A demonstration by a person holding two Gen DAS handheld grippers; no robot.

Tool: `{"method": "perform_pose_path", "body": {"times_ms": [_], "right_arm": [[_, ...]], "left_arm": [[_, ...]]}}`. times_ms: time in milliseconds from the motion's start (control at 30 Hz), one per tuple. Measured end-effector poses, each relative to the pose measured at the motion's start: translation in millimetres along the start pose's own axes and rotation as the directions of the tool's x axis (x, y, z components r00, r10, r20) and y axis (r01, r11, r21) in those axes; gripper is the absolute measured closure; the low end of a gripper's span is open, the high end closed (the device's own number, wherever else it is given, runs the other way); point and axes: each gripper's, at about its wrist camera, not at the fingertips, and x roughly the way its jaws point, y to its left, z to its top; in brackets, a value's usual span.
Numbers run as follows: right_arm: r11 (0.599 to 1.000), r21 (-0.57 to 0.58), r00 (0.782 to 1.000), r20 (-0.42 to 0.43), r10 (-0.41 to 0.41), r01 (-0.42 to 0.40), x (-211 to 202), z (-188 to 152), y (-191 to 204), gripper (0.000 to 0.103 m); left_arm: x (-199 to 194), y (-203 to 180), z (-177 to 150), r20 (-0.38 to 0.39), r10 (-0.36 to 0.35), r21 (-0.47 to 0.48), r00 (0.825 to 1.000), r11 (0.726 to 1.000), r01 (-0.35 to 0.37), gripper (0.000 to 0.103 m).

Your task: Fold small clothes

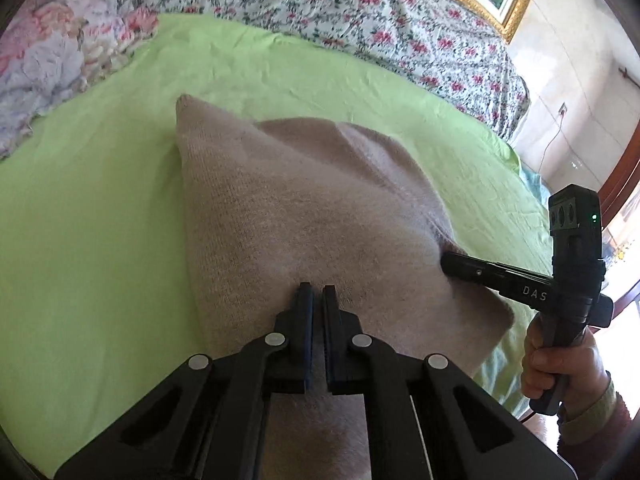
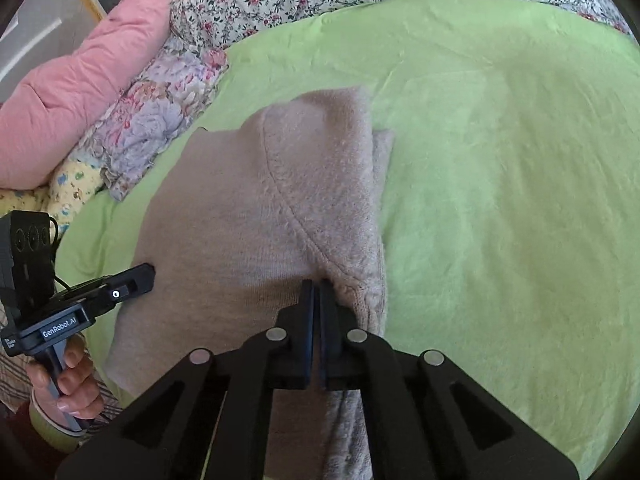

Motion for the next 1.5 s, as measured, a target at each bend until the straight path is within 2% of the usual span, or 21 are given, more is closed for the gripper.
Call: {"method": "perform_pose_path", "body": {"times_ms": [67,267,367,500,700,833,967,1000,1067,1100,1167,1367,1500], "right_arm": [[1.000,-0.007,1.000,0.004,-0.013,0.013,-10,-7,8,0.097],[0.999,-0.039,1.000,0.010,-0.005,0.005,-40,-34,24,0.097],[0.999,-0.043,1.000,-0.011,-0.018,0.018,-41,-47,22,0.097],[1.000,-0.014,0.999,-0.039,-0.018,0.017,-32,-60,8,0.097],[0.999,-0.007,0.999,-0.015,-0.036,0.036,-35,-64,11,0.097],[0.999,-0.014,0.999,0.007,-0.049,0.049,-51,-65,19,0.096],[1.000,-0.007,1.000,0.020,-0.022,0.022,-66,-70,25,0.092],[1.000,-0.007,1.000,0.023,-0.016,0.016,-68,-71,26,0.092],[1.000,-0.005,1.000,0.028,-0.001,0.001,-74,-76,30,0.087],[1.000,-0.004,1.000,0.030,0.003,-0.003,-76,-78,32,0.083],[1.000,-0.010,0.999,0.041,0.009,-0.008,-83,-85,37,0.059],[0.999,-0.036,0.999,0.043,0.016,-0.015,-94,-103,47,0.057],[0.999,-0.038,1.000,0.031,0.007,-0.005,-95,-113,49,0.057]], "left_arm": [[-14,-3,-9,0.012,-0.021,-0.003,1.000,1.000,0.021,0.099],[-46,-8,-49,0.010,-0.065,0.035,0.998,0.997,0.064,0.099],[-37,1,-68,-0.033,-0.030,0.014,0.999,0.999,0.030,0.099],[-28,18,-75,-0.050,-0.074,-0.063,0.996,0.995,0.071,0.099],[-30,4,-76,-0.057,0.007,-0.015,0.998,1.000,-0.008,0.099],[-42,3,-77,-0.046,0.010,-0.031,0.999,0.999,-0.012,0.091],[-53,0,-81,-0.041,0.017,-0.036,0.999,0.999,-0.018,0.081],[-56,-1,-83,-0.039,0.019,-0.035,0.999,0.999,-0.020,0.075],[-63,-3,-86,-0.029,0.048,-0.031,0.998,0.998,-0.049,0.055],[-66,-4,-87,-0.020,0.067,-0.026,0.998,0.997,-0.068,0.051],[-72,-6,-92,-0.007,0.092,-0.013,0.996,0.996,-0.092,0.050],[-78,-5,-109,-0.019,0.116,0.005,0.993,0.993,-0.116,0.050],[-79,1,-114,-0.030,0.105,0.000,0.994,0.994,-0.105,0.050]]}}
